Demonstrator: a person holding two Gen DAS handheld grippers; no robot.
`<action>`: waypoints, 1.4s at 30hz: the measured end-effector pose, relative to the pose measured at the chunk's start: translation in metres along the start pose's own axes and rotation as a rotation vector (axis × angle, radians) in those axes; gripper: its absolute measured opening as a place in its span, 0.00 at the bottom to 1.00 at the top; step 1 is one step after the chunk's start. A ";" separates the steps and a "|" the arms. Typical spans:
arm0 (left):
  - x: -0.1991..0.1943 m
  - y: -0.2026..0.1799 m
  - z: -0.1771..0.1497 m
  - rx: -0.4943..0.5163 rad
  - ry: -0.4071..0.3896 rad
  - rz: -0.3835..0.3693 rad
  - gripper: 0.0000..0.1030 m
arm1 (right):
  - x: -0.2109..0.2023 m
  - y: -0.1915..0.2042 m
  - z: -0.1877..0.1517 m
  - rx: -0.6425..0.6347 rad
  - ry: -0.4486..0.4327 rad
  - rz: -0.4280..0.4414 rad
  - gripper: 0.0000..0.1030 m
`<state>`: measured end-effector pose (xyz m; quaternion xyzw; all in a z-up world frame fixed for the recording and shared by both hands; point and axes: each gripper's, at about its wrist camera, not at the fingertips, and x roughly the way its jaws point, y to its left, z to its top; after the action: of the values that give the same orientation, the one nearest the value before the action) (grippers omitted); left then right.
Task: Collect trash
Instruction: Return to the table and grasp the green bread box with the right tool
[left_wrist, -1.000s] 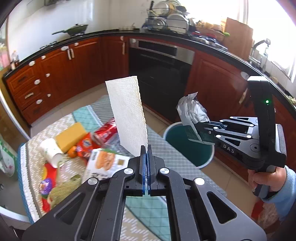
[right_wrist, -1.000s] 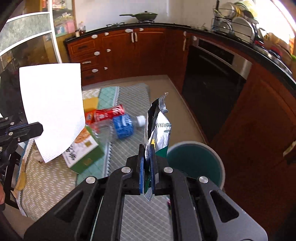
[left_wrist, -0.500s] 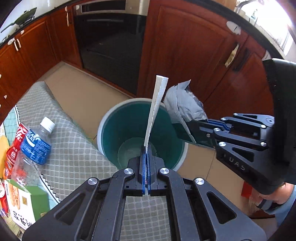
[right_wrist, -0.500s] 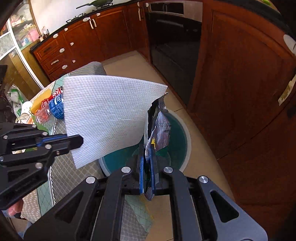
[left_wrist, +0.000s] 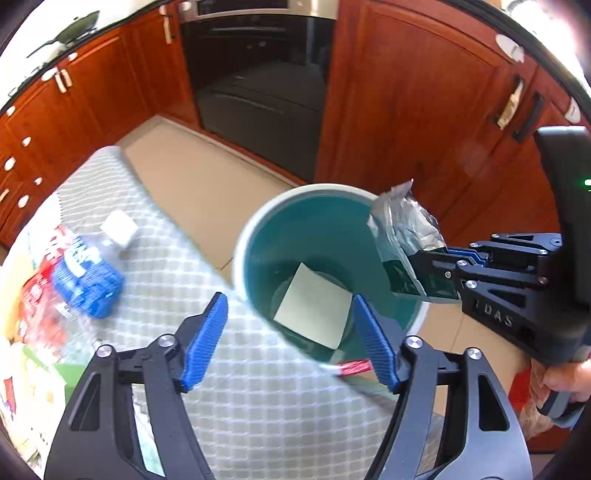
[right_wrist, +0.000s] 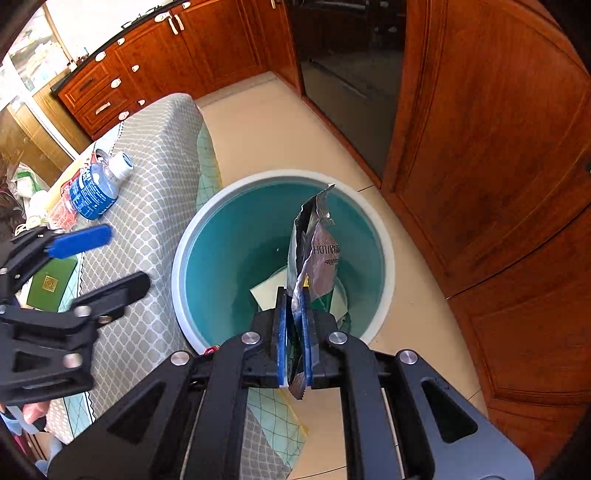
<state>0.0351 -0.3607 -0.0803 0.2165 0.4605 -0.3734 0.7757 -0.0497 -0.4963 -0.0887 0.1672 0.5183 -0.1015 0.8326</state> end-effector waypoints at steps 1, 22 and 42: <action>-0.003 0.003 -0.002 -0.005 -0.004 0.008 0.74 | 0.002 0.001 0.001 0.001 0.004 0.005 0.09; -0.089 0.109 -0.069 -0.174 -0.062 0.113 0.96 | -0.004 0.069 0.011 -0.072 0.018 0.014 0.88; -0.118 0.219 -0.137 -0.235 0.023 0.366 0.89 | 0.003 0.223 0.035 -0.334 -0.007 0.134 0.90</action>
<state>0.0947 -0.0856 -0.0443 0.2086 0.4627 -0.1678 0.8451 0.0569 -0.3039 -0.0390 0.0604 0.5128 0.0409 0.8554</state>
